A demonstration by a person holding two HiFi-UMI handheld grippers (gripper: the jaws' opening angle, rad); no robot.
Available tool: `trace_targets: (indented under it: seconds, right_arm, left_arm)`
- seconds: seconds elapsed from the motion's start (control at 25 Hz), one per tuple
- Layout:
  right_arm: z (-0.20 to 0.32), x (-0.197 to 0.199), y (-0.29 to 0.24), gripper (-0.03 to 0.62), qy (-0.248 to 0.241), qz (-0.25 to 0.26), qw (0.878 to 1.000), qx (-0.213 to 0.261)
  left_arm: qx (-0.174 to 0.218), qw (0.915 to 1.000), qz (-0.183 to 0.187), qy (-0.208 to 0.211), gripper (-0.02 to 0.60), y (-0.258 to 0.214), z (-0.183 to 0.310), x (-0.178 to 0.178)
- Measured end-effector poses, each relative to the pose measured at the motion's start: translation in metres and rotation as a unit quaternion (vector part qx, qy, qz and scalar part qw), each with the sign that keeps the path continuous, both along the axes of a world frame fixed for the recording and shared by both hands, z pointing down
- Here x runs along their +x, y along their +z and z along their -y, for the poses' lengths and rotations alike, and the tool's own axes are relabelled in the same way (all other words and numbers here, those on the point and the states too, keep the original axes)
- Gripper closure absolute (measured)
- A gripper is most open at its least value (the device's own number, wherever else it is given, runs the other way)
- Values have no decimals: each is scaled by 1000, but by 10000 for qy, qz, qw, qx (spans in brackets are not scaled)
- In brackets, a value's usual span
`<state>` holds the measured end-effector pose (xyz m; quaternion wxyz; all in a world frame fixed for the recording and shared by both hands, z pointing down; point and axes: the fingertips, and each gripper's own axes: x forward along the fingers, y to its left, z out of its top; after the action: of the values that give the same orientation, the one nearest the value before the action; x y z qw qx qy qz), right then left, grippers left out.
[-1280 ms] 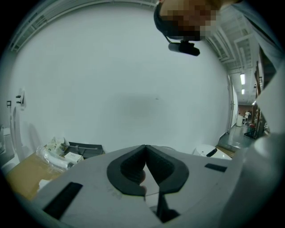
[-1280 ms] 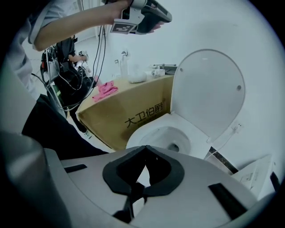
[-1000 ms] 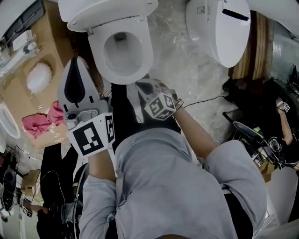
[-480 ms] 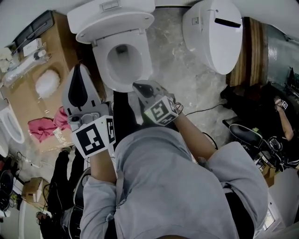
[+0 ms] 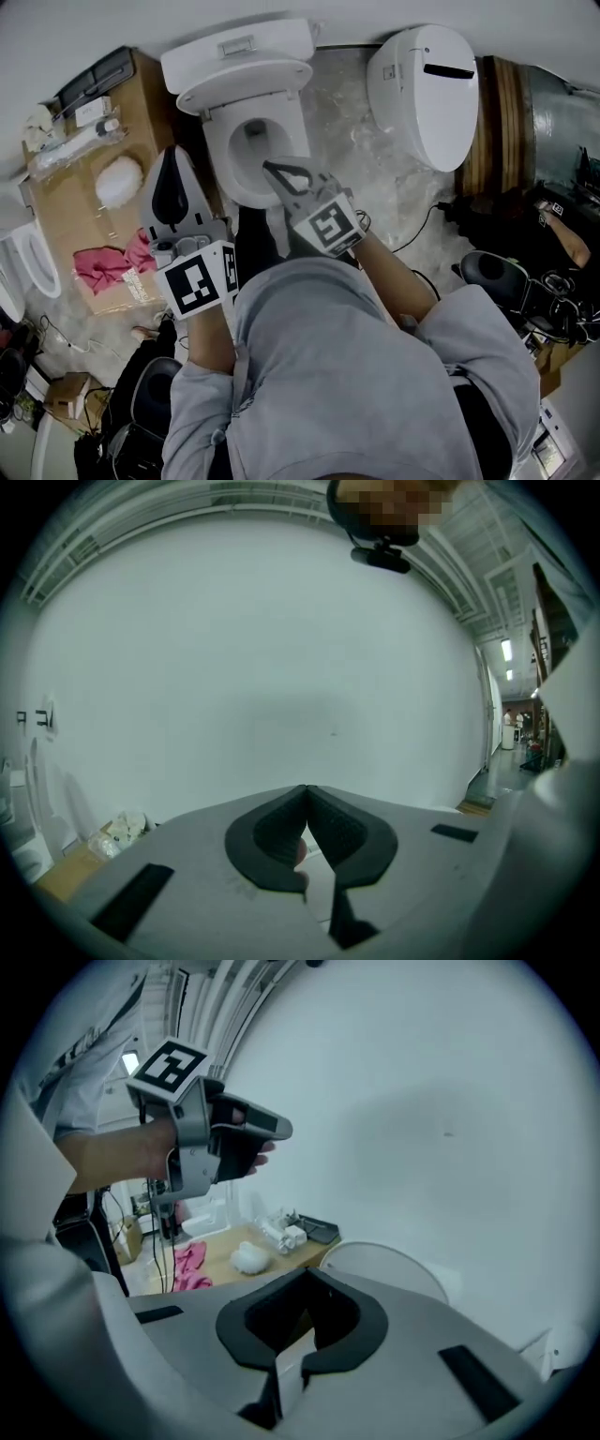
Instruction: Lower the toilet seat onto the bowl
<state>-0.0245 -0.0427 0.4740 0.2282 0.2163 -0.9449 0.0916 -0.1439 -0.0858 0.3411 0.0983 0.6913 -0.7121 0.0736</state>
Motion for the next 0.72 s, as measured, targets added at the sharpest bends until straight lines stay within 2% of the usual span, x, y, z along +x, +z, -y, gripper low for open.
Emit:
trace_targets:
  seconds: [0.36, 0.6, 0.72]
  right_arm:
    - [33, -13, -83, 595, 393, 830, 9954, 280]
    - [49, -15, -121, 595, 477, 1183, 9914, 305]
    - [54, -15, -135, 595, 489, 1239, 9898, 505]
  left_arm:
    - [186, 9997, 79, 108, 581, -32, -5, -2]
    - [373, 9991, 118, 143, 581, -57, -3, -1]
    - [460, 9987, 152, 161, 581, -66, -2, 0]
